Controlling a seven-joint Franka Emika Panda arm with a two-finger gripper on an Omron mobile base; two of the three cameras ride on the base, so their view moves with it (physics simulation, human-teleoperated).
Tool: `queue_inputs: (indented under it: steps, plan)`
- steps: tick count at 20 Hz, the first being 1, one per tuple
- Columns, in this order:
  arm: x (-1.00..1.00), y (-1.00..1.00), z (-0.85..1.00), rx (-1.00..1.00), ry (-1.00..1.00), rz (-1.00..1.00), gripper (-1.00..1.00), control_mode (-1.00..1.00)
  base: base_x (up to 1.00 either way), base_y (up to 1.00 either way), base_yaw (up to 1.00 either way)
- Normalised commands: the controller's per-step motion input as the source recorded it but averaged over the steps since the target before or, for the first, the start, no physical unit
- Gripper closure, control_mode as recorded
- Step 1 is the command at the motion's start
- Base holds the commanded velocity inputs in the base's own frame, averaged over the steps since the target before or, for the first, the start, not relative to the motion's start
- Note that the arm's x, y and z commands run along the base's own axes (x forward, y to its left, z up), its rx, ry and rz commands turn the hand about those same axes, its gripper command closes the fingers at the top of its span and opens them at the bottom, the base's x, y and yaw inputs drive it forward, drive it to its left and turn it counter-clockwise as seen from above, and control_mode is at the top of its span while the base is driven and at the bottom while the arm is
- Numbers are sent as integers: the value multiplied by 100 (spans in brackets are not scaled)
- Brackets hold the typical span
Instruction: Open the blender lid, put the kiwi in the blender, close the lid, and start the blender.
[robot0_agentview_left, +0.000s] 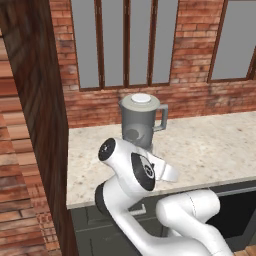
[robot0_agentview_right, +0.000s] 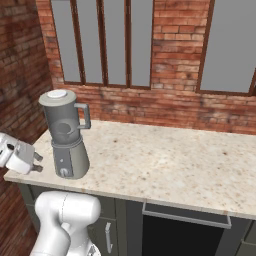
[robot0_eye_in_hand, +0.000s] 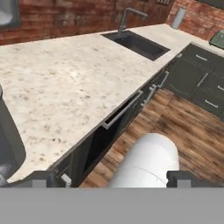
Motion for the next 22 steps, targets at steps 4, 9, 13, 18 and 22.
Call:
queue_inputs:
  steps: [4, 9, 13, 18, 22]
  plan:
    - [0, 0, -31, 0, -33, -29, -100, -100, 0, 0, 0]
    - [7, 0, -10, 0, -34, -16, -100, -100, 0, 0, 0]
    - [11, 0, -5, 0, -21, -6, -100, -100, 0, 0, 0]
    - [14, 0, -20, 0, -7, -3, -100, -100, 0, 0, 0]
    - [11, 0, -22, 0, 0, -3, -100, -100, 0, 0, 0]
